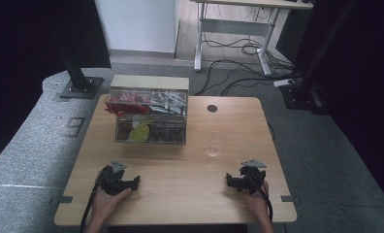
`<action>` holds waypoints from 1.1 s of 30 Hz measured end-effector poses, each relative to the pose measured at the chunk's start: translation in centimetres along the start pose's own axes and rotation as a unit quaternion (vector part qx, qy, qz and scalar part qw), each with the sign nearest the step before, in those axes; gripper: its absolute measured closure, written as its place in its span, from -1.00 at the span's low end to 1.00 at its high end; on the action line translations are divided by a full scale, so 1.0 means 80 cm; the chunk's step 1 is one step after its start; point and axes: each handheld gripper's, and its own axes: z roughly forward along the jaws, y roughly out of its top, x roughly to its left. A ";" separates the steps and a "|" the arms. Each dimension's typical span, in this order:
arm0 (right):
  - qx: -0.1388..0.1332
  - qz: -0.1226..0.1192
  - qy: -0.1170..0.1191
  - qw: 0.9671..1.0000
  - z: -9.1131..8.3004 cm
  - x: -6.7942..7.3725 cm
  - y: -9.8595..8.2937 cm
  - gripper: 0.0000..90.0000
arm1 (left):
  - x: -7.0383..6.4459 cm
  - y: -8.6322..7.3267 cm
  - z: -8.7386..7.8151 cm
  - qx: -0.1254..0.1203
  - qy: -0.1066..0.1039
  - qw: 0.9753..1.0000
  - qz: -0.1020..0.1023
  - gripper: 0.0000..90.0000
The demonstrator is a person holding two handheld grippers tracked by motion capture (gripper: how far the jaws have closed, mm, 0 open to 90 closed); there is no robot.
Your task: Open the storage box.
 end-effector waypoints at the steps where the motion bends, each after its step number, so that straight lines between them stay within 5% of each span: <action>1: 0.000 -0.001 0.001 1.000 0.000 0.000 0.000 -1.00 | 0.001 0.000 0.000 0.001 0.000 1.000 -0.001 -0.79; 19: -0.001 -0.020 0.020 1.000 0.000 0.003 0.000 -1.00 | 0.025 0.007 -0.019 -0.021 0.004 0.999 -0.032 -0.56; 33: -0.001 -0.020 0.020 1.000 0.000 0.003 0.000 -1.00 | 0.037 0.011 -0.032 -0.070 0.015 0.996 -0.048 0.26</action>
